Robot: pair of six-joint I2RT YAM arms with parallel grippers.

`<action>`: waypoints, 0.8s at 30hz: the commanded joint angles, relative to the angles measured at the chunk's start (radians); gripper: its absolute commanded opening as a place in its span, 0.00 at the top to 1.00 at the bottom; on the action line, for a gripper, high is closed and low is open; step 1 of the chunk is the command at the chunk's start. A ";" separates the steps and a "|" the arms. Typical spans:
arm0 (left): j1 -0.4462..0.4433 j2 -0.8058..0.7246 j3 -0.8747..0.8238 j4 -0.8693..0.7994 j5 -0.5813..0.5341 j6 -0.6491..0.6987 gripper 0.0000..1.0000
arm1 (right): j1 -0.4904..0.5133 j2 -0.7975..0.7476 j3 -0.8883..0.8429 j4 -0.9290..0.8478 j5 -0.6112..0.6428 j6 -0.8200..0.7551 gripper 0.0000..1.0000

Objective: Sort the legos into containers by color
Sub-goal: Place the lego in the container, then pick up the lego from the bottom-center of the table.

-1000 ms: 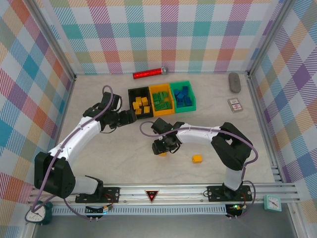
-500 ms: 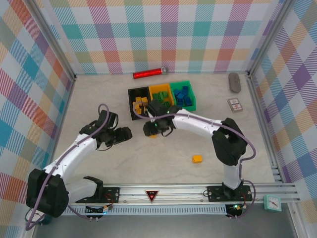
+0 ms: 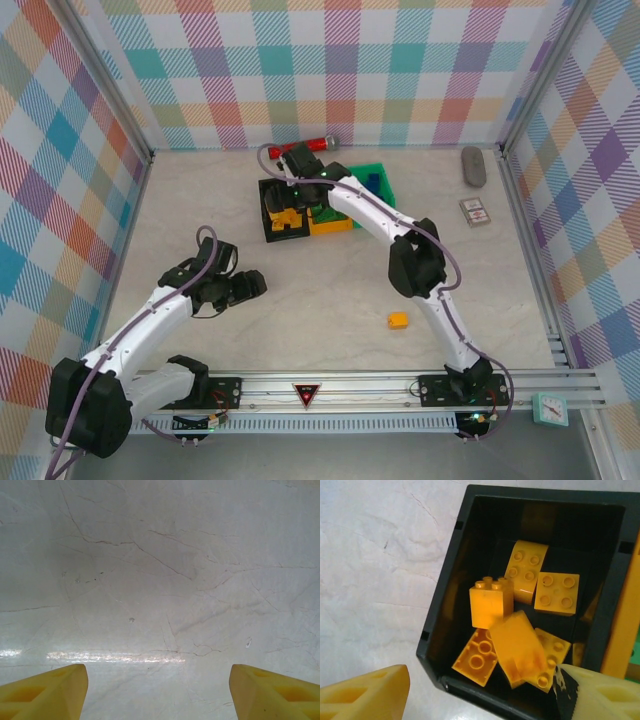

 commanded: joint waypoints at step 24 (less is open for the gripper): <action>-0.165 0.168 -0.028 0.244 -0.042 -0.098 0.26 | 0.070 -1.080 -1.409 0.054 0.215 0.224 0.21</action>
